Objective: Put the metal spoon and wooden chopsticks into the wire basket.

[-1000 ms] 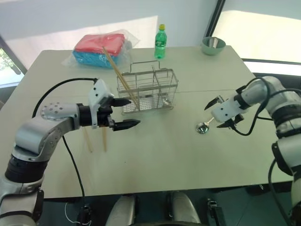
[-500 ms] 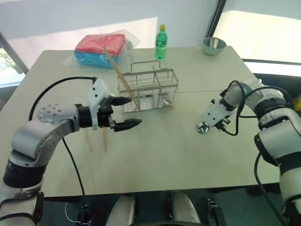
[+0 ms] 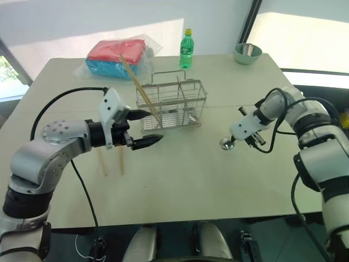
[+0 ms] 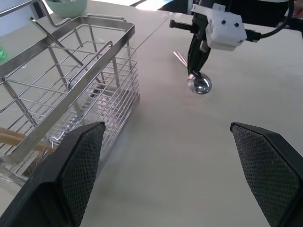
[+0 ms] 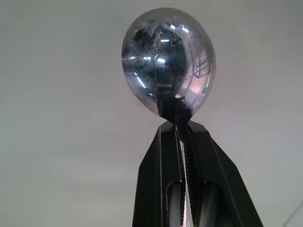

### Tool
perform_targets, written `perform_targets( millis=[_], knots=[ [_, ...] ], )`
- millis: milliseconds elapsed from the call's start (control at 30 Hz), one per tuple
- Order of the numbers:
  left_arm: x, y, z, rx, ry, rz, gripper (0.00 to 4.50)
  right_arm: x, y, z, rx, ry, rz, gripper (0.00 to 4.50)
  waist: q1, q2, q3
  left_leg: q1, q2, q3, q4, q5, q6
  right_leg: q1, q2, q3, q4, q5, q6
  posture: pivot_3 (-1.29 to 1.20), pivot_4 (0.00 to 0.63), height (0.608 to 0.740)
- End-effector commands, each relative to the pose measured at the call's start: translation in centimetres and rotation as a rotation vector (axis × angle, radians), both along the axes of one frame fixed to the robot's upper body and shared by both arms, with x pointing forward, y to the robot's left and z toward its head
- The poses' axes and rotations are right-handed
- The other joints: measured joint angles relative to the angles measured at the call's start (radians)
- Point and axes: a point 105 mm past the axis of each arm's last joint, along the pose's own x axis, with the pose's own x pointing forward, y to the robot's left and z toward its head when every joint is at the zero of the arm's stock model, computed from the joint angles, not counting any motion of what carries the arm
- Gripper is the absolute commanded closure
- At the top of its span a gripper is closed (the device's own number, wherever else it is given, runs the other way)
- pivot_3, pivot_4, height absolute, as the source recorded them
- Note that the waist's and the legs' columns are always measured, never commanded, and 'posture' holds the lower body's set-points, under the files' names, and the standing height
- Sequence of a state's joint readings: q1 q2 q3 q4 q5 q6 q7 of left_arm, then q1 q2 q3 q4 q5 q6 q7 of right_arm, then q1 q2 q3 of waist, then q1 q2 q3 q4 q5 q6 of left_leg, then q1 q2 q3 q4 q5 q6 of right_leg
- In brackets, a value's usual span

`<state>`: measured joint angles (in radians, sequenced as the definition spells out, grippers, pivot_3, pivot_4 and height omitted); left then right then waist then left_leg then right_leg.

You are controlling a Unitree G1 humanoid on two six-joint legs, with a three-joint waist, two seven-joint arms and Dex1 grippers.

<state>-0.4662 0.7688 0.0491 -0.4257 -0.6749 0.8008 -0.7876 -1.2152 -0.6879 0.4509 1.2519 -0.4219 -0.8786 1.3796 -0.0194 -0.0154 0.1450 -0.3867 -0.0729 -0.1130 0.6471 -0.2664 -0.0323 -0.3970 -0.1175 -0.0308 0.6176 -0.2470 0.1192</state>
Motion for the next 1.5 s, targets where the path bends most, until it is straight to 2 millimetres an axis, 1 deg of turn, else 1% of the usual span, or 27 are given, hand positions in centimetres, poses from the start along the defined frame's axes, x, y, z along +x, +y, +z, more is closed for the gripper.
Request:
perform_targets(
  millis=[33, 100, 133, 167, 200, 233, 300, 333, 367, 433, 500, 600, 667, 733, 767, 867, 933, 1000, 1067, 1133, 1233, 1267, 1300, 1333, 1367, 1400, 1500],
  knots=[
    [0.5, 0.5, 1.7, -0.026, -0.071, 0.022, 0.00, -0.8, 1.0, 3.0, 0.190, -0.040, 0.056, 4.47, 0.002, 0.000, 0.000, 0.000, 0.000, 0.000, 0.000, 0.000, 0.000, 0.000, 0.000, 0.000, 0.000, 0.000, 0.000, 0.00, 0.150, 0.667],
    [0.6, 0.7, 1.9, -0.031, -0.079, 0.032, 0.00, -1.8, 1.2, 3.7, 0.254, -0.032, 0.074, 4.47, 0.006, 0.000, 0.000, 0.000, 0.000, -0.001, 0.001, 0.000, 0.000, 0.001, 0.000, 0.000, 0.000, 0.000, 0.000, 0.00, 0.150, 0.667],
    [0.8, 0.9, 2.1, -0.033, -0.088, 0.040, 0.00, -2.7, 1.3, 4.3, 0.296, -0.023, 0.068, 4.47, 0.009, 0.000, 0.000, 0.000, -0.001, -0.001, 0.001, 0.000, 0.000, 0.001, -0.001, 0.000, -0.001, 0.000, 0.000, 0.00, 0.150, 0.667],
    [0.9, 1.2, 2.4, -0.036, -0.098, 0.051, 0.00, -3.9, 1.5, 5.5, 0.388, 0.011, 0.032, 4.47, 0.009, 0.000, 0.000, 0.000, -0.001, -0.002, 0.001, 0.000, 0.000, 0.001, -0.001, 0.000, -0.001, 0.000, 0.000, 0.00, 0.150, 0.667],
    [1.2, 1.6, 2.9, -0.040, -0.113, 0.066, 0.00, -5.4, 1.9, 7.5, 0.539, 0.082, -0.025, 4.47, 0.013, 0.001, 0.001, 0.000, -0.001, -0.002, 0.001, 0.000, 0.001, 0.001, -0.001, 0.000, -0.001, 0.000, 0.000, 0.00, 0.150, 0.667],
    [1.4, 1.8, 3.2, -0.042, -0.124, 0.076, 0.00, -6.8, 2.4, 8.7, 0.631, 0.151, -0.060, 4.47, 0.018, 0.002, 0.001, -0.002, -0.001, -0.003, 0.001, -0.001, 0.001, 0.001, -0.001, 0.000, -0.001, 0.000, 0.000, 0.00, 0.150, 0.667],
    [1.8, 2.1, 3.7, -0.049, -0.139, 0.093, 0.00, -8.1, 3.3, 11.5, 0.819, 0.235, -0.131, 4.47, 0.015, 0.004, 0.001, -0.004, -0.001, -0.003, 0.001, -0.002, 0.004, -0.002, -0.002, 0.001, -0.001, 0.000, 0.000, 0.00, 0.150, 0.667],
    [2.0, 2.3, 3.9, -0.053, -0.144, 0.100, 0.00, -8.2, 3.7, 13.1, 0.924, 0.257, -0.165, 4.47, 0.008, 0.004, 0.001, -0.004, -0.001, -0.003, 0.001, -0.003, 0.005, -0.002, -0.002, 0.001, -0.001, 0.000, 0.000, 0.00, 0.150, 0.667],
    [2.1, 2.4, 4.1, -0.057, -0.149, 0.105, 0.00, -8.1, 4.1, 15.2, 1.066, 0.270, -0.196, 4.47, 0.005, 0.003, 0.001, -0.003, 0.000, -0.003, 0.001, -0.003, 0.006, -0.002, -0.003, 0.001, -0.001, 0.001, -0.001, 0.00, 0.150, 0.667],
    [2.4, 2.5, 4.4, -0.059, -0.155, 0.109, 0.00, -7.4, 4.6, 18.6, 1.300, 0.287, -0.260, 4.47, 0.002, 0.002, 0.000, -0.001, 0.001, -0.003, 0.001, -0.004, 0.006, -0.001, -0.002, 0.001, -0.002, -0.001, -0.005, 0.00, 0.150, 0.667],
    [2.5, 2.5, 4.5, -0.056, -0.160, 0.110, 0.00, -6.4, 5.3, 20.7, 1.462, 0.287, -0.315, 4.47, 0.007, 0.001, -0.001, 0.000, 0.001, -0.004, 0.000, -0.004, 0.007, -0.001, -0.001, 0.001, -0.002, -0.001, -0.005, 0.00, 0.150, 0.667],
    [2.8, 2.5, 4.6, -0.057, -0.164, 0.111, 0.00, -5.1, 6.8, 21.9, 1.621, 0.318, -0.375, 4.47, 0.009, -0.002, -0.002, -0.001, 0.001, -0.004, 0.000, -0.004, 0.007, -0.002, -0.001, 0.001, -0.001, 0.000, -0.006, 0.00, 0.150, 0.667],
    [2.8, 2.3, 4.8, -0.062, -0.169, 0.107, 0.00, -3.8, 8.3, 21.5, 1.673, 0.318, -0.427, 4.47, 0.010, -0.002, -0.002, -0.003, 0.000, -0.004, 0.000, -0.004, 0.007, -0.005, -0.001, 0.001, -0.001, 0.002, -0.003, 0.00, 0.150, 0.667],
    [2.8, 2.1, 4.9, -0.065, -0.172, 0.100, 0.00, -2.6, 9.6, 20.4, 1.678, 0.275, -0.487, 4.47, 0.011, -0.002, -0.002, -0.006, -0.001, -0.004, 0.001, -0.003, 0.005, -0.008, -0.001, 0.001, 0.000, 0.002, -0.003, 0.00, 0.150, 0.667],
    [2.8, 2.1, 4.9, -0.065, -0.173, 0.098, 0.00, -2.1, 9.9, 20.0, 1.674, 0.255, -0.508, 4.47, 0.011, -0.002, -0.002, -0.006, -0.002, -0.003, 0.001, -0.001, 0.002, -0.008, -0.002, 0.001, 0.000, 0.003, -0.003, 0.00, 0.150, 0.667],
    [2.7, 1.9, 5.2, -0.067, -0.178, 0.091, 0.00, -0.3, 10.4, 18.1, 1.670, 0.180, -0.598, 4.47, 0.009, -0.003, -0.003, -0.006, -0.002, -0.003, 0.001, -0.001, 0.002, -0.009, -0.002, 0.000, 0.002, 0.003, -0.003, 0.00, 0.150, 0.667],
    [2.6, 1.8, 5.5, -0.070, -0.187, 0.089, 0.00, 1.3, 10.3, 15.9, 1.648, 0.117, -0.687, 4.47, 0.007, -0.004, -0.003, -0.006, -0.003, -0.002, 0.001, -0.001, 0.003, -0.009, -0.002, 0.000, 0.002, 0.003, -0.003, 0.00, 0.150, 0.667],
    [2.5, 1.8, 5.7, -0.070, -0.193, 0.090, 0.00, 1.8, 10.5, 14.5, 1.622, 0.082, -0.700, 4.47, 0.007, -0.004, -0.003, -0.005, -0.003, -0.002, 0.001, -0.002, 0.004, -0.008, -0.001, 0.000, 0.002, 0.003, -0.003, 0.00, 0.150, 0.667],
    [2.4, 1.9, 5.8, -0.069, -0.197, 0.095, 0.00, 1.9, 10.6, 13.9, 1.621, 0.080, -0.697, 4.47, 0.006, -0.004, -0.003, -0.005, -0.003, -0.002, 0.001, -0.004, 0.007, -0.009, -0.001, 0.000, 0.002, 0.003, -0.003, 0.00, 0.150, 0.667],
    [2.3, 2.1, 5.9, -0.067, -0.203, 0.104, 0.00, 2.2, 10.5, 13.4, 1.628, 0.091, -0.725, 4.47, 0.004, -0.003, -0.003, -0.005, -0.002, -0.002, 0.001, -0.003, 0.006, -0.010, -0.001, 0.000, 0.004, 0.002, -0.003, 0.00, 0.150, 0.667],
    [2.2, 2.4, 6.1, -0.067, -0.206, 0.118, 0.00, 2.3, 10.6, 11.6, 1.599, 0.128, -0.776, 4.47, 0.000, -0.004, -0.003, -0.004, -0.001, -0.002, 0.001, -0.003, 0.006, -0.011, 0.000, 0.001, 0.011, 0.002, -0.003, 0.00, 0.150, 0.667],
    [2.1, 2.4, 6.0, -0.066, -0.206, 0.120, 0.00, 2.3, 10.7, 10.9, 1.591, 0.166, -0.800, 4.47, 0.000, -0.004, -0.003, -0.003, -0.001, -0.002, 0.001, -0.003, 0.006, -0.010, 0.000, 0.001, 0.011, 0.002, -0.003, 0.00, 0.150, 0.667],
    [2.1, 2.5, 6.0, -0.065, -0.206, 0.124, 0.00, 2.1, 10.8, 10.5, 1.580, 0.174, -0.805, 3.84, 0.000, -0.004, -0.003, -0.003, -0.001, -0.002, 0.001, -0.003, 0.006, -0.010, 0.000, 0.001, 0.011, 0.002, -0.003, 0.00, 0.150, 0.667],
    [2.1, 2.5, 6.0, -0.065, -0.206, 0.129, 0.00, 2.0, 10.9, 10.3, 1.566, 0.154, -0.806, 3.58, 0.001, -0.004, -0.003, -0.003, -0.001, -0.002, 0.001, -0.003, 0.006, -0.010, 0.000, 0.001, 0.011, 0.002, -0.003, 0.00, 0.150, 0.667],
    [2.1, 2.6, 6.0, -0.066, -0.206, 0.133, 0.00, 1.8, 10.9, 10.2, 1.557, 0.136, -0.804, 3.20, 0.001, -0.004, -0.003, -0.003, -0.001, -0.002, 0.001, -0.003, 0.006, -0.010, 0.000, 0.001, 0.011, 0.002, -0.003, 0.00, 0.150, 0.667],
    [2.1, 2.7, 6.0, -0.066, -0.207, 0.140, 0.00, 1.7, 11.0, 10.5, 1.568, 0.119, -0.794, 2.64, 0.001, -0.004, -0.003, -0.003, -0.001, -0.002, 0.001, -0.003, 0.006, -0.010, 0.000, 0.001, 0.011, 0.002, -0.003, 0.00, 0.150, 0.667],
    [2.2, 3.1, 6.0, -0.073, -0.212, 0.163, 0.00, 1.5, 10.4, 11.9, 1.612, 0.099, -0.787, 2.64, 0.002, -0.003, -0.003, -0.004, -0.001, -0.002, 0.001, -0.003, 0.006, -0.010, 0.000, 0.001, 0.011, 0.002, -0.003, 0.00, 0.150, 0.667]
  ],
)
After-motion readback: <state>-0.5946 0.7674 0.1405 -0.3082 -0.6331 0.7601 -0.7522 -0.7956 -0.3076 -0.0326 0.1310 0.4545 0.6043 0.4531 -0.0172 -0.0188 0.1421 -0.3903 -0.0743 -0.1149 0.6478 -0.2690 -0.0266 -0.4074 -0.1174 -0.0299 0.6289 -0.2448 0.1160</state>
